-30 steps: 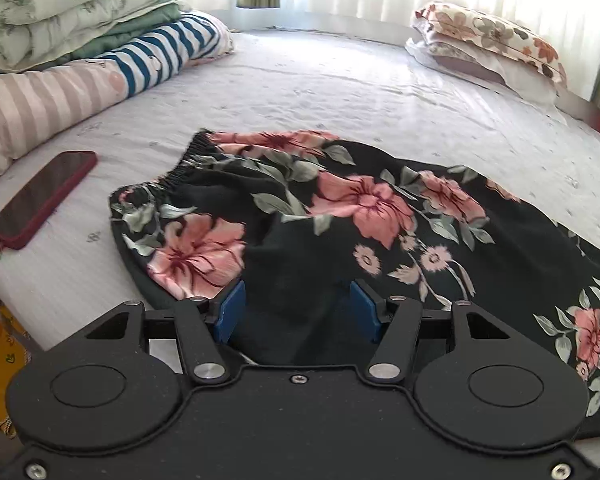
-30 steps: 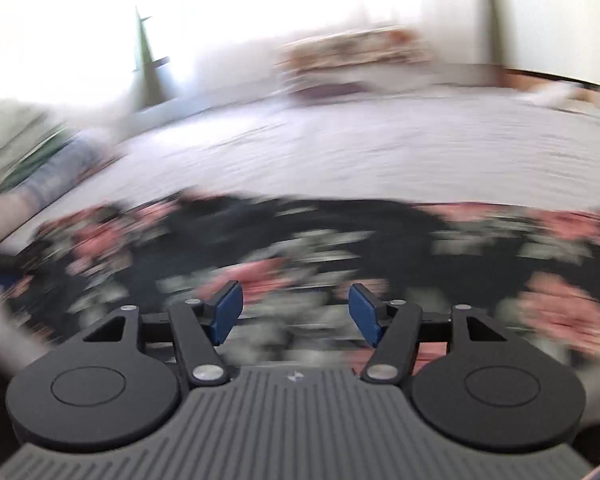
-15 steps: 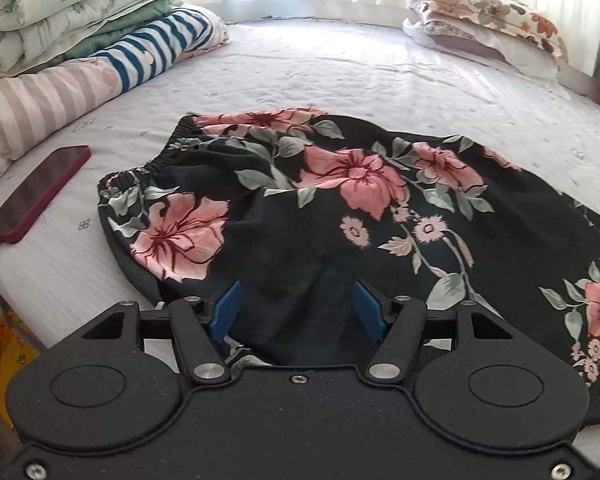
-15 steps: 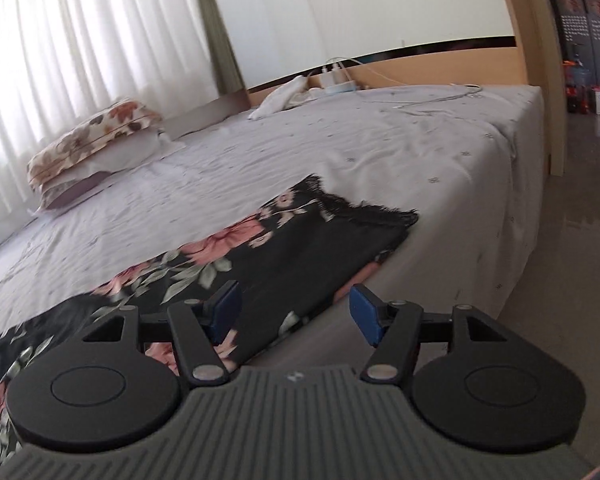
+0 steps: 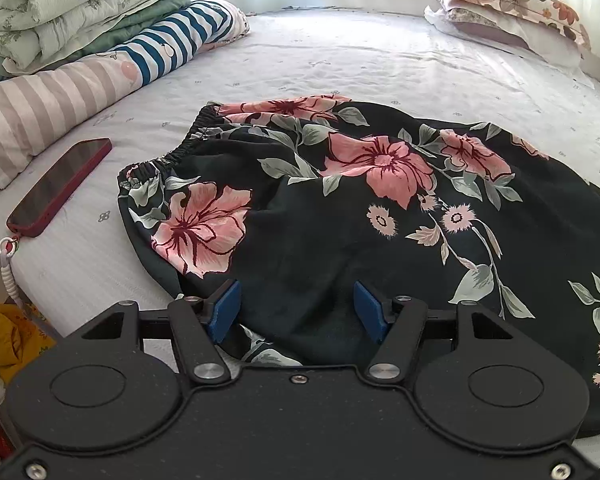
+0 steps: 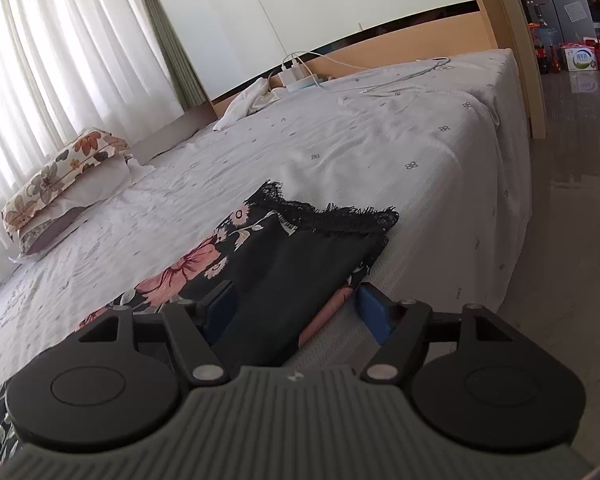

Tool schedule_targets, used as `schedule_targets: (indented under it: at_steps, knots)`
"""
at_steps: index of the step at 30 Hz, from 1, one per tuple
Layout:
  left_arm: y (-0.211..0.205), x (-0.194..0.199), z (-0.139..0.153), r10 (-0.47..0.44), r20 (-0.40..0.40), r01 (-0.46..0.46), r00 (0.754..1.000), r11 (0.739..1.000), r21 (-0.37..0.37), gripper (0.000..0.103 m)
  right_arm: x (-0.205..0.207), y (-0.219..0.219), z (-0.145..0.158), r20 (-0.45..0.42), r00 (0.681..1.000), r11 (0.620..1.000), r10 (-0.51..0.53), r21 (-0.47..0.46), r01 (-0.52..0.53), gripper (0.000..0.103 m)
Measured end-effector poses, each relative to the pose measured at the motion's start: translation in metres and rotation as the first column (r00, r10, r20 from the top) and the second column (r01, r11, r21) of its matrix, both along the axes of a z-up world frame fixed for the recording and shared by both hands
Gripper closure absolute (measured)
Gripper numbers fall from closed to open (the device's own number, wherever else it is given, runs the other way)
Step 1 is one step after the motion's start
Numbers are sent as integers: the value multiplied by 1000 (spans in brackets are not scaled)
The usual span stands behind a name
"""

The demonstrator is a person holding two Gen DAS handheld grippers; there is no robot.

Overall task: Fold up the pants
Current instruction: 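Close right gripper on the lace leg hem and lift it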

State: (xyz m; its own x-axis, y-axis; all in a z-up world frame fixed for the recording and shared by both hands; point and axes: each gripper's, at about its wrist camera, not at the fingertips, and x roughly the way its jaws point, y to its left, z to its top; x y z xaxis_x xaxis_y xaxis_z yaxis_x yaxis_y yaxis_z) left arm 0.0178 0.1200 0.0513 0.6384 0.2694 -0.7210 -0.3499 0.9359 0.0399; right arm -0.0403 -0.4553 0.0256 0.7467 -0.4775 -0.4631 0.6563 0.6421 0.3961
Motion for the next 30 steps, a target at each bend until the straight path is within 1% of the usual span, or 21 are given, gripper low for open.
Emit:
schedule_targets:
  at_steps: [3,5,7,9,10,13,15,17,19,20,21,23,26,28,30]
  knots:
    - [-1,1,-1,-2,0,2,1000,1000,8,41,0,2,4,30,1000,1000,-5,-14,6,29]
    - [-2,1,-1,0,-1,0,1000,1000,8,41,2,6,7,41,999,999,24,-32,-23,32]
    - [-1,1,-1,2,0,-2,1000,1000,4,41,7,5,5,23,1000,1000,17,-21,-17,35]
    - [-1,1,-1,2,0,-2,1000,1000,4,41,6,1,2,38,999,1000,-14,9,14,37]
    - [-1,1,-1,2,0,-2,1000,1000,5,41,3,-3,1,56,998,999,-26,28,25,35]
    - [0,1,-2,3,1,-3,1000,1000,7,41,-1,-17,-3,119,992,994,-49,108,36,37]
    - [1,1,-2,6,0,-6,1000,1000,5,41,-4,-30,-7,173,982,983,-74,179,43,39]
    - [1,1,-2,11,2,-11,1000,1000,3,41,-7,-44,-12,215,971,964,-106,260,48,46]
    - [1,1,-2,12,3,-12,1000,1000,3,41,-8,-54,-18,239,963,945,-124,324,41,49]
    - [1,1,-2,11,3,-11,1000,1000,4,41,-7,-57,-20,244,962,940,-120,339,31,50]
    - [1,1,-2,11,2,-11,1000,1000,5,41,-4,-60,-21,240,965,940,-106,339,19,52]
    - [1,1,-2,10,3,-10,1000,1000,4,41,4,-65,-21,214,973,940,-85,341,8,60]
    - [2,0,-1,11,5,-11,1000,1000,0,41,17,-72,-24,193,979,933,-66,359,-8,66]
    - [3,-1,0,14,10,-14,1000,1000,-4,41,25,-73,-22,166,985,938,-46,347,-14,66]
    - [4,-2,0,18,14,-18,1000,1000,-7,41,34,-71,-18,131,991,948,-25,317,-18,71]
